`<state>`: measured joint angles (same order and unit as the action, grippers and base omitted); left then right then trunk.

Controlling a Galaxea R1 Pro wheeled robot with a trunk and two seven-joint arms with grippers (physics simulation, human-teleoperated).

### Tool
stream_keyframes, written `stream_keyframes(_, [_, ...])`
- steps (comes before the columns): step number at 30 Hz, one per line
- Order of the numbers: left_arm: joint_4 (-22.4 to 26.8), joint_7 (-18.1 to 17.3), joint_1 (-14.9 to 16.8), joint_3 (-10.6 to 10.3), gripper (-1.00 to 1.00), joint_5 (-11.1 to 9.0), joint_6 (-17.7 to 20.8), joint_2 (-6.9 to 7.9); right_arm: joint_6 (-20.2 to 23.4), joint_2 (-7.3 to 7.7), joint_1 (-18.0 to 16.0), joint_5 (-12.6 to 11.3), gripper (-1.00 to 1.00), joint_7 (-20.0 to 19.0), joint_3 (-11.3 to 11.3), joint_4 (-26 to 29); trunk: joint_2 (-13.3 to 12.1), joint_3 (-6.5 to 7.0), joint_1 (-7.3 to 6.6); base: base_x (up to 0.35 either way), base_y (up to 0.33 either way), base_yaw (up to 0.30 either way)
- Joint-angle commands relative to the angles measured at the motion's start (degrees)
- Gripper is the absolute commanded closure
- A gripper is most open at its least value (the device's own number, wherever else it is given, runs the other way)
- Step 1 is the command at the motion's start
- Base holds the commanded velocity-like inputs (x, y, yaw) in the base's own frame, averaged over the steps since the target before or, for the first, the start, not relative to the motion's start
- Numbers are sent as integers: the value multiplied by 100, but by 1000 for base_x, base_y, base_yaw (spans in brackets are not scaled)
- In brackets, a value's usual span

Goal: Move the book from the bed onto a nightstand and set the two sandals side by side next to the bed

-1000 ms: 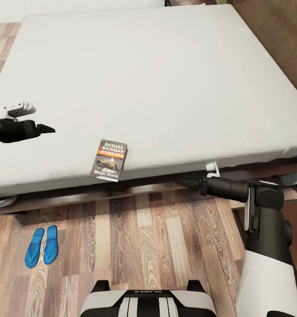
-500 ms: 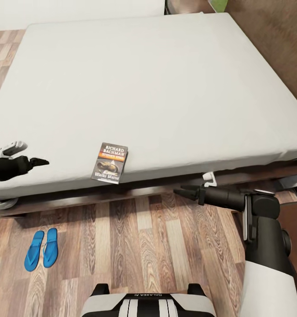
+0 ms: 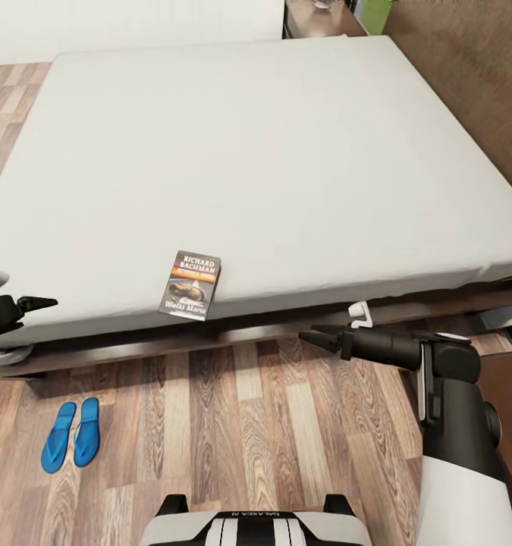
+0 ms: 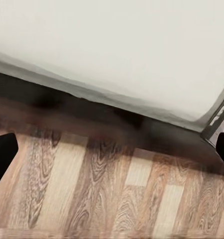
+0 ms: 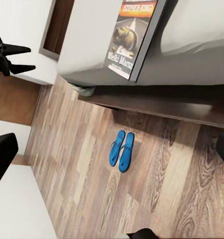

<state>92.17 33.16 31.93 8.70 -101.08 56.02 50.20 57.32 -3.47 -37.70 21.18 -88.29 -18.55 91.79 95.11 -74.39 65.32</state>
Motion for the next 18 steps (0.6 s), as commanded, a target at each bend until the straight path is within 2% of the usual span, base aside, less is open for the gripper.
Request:
stream_keyframes(1, [2,51,-117,-27,-100,-57,7,-18,60,-15,3,56,-100,-57,-26,-12,2,7,0,0,0,0])
stream_keyframes(3, [2,46,-476,-52,-100,-50,-32,-84,60,-30,20,49,-100,-55,-47,-41,2,25,0,0,0,0])
stream_keyframes(5, [2,45,-662,-55,-100,-19,-47,-147,60,-37,28,49,-100,-51,-54,-78,2,44,0,0,0,0])
stream_keyframes(7, [2,35,-829,-53,-100,112,-60,-248,60,-41,34,47,-100,-18,-62,-206,2,62,0,0,0,0])
stream_keyframes(11, [2,-1,-1151,-15,-100,648,-73,-589,53,-65,33,30,-100,286,-77,-742,2,99,0,0,0,0])
stream_keyframes(13, [2,-49,-1303,44,-100,948,-77,-773,8,-129,26,-15,-100,543,-79,-1021,2,118,0,0,0,0])
stream_keyframes(18, [2,-315,-1556,201,-100,1574,-86,-1123,-387,-325,18,-309,-100,1108,-89,-1435,2,164,0,0,0,0])
